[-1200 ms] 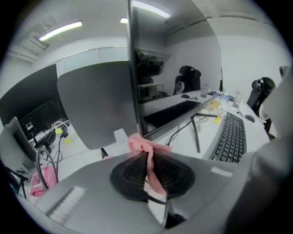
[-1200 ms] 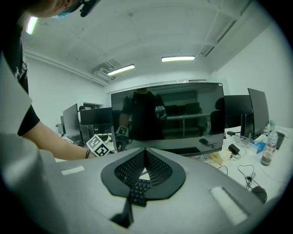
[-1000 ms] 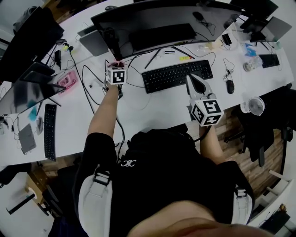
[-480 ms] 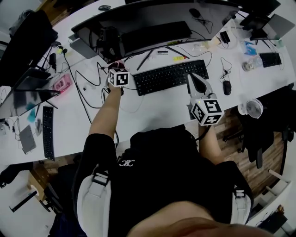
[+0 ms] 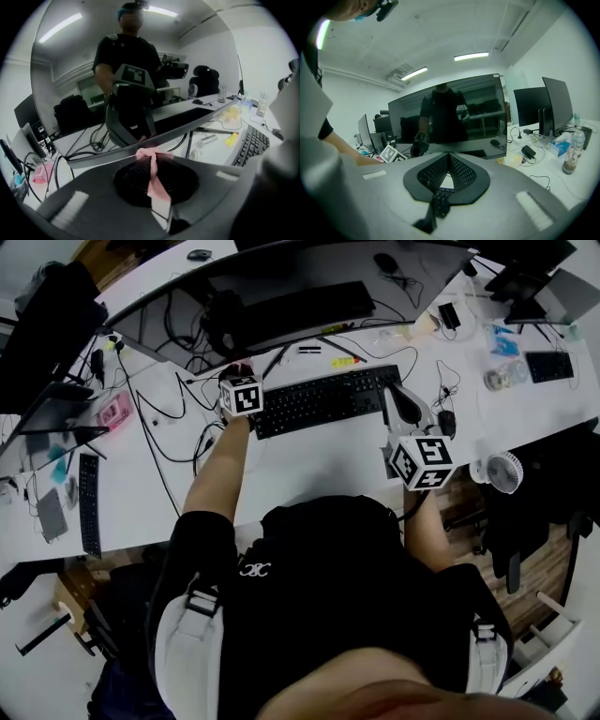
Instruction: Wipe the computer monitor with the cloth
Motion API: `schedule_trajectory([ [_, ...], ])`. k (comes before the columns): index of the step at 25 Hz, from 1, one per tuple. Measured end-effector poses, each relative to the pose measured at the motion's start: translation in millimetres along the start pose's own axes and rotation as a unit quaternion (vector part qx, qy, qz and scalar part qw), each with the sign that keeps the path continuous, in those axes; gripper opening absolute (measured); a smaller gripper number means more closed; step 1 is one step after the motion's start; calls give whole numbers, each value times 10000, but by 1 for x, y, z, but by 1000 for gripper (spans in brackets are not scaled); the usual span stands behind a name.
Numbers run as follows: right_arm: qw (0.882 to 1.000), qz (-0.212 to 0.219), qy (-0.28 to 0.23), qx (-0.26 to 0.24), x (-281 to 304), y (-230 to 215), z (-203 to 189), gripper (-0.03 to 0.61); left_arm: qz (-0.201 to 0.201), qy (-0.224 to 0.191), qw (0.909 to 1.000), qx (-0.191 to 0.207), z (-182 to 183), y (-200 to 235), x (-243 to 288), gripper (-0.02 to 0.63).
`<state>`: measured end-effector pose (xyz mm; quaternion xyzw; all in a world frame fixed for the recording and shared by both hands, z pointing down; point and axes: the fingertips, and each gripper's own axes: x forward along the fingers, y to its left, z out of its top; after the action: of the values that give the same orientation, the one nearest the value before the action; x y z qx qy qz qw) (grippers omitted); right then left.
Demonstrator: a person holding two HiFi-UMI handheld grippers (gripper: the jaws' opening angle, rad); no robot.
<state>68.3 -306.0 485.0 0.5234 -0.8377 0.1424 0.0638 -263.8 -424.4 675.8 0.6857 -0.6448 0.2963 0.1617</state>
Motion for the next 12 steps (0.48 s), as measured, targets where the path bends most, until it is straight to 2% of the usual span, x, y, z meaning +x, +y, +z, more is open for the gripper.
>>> schedule_trajectory([
  [5, 10000, -69, 7, 31, -12, -43, 2, 2, 79, -33, 9994, -326, 13, -30, 7, 64],
  [9, 9999, -120, 26, 67, -24, -74, 2, 2, 266, 1, 9983, -515, 18, -45, 14, 64],
  [12, 9997, -188, 32, 142, -34, -98, 1, 2, 249, -19, 9980, -575, 26, -66, 17, 64],
])
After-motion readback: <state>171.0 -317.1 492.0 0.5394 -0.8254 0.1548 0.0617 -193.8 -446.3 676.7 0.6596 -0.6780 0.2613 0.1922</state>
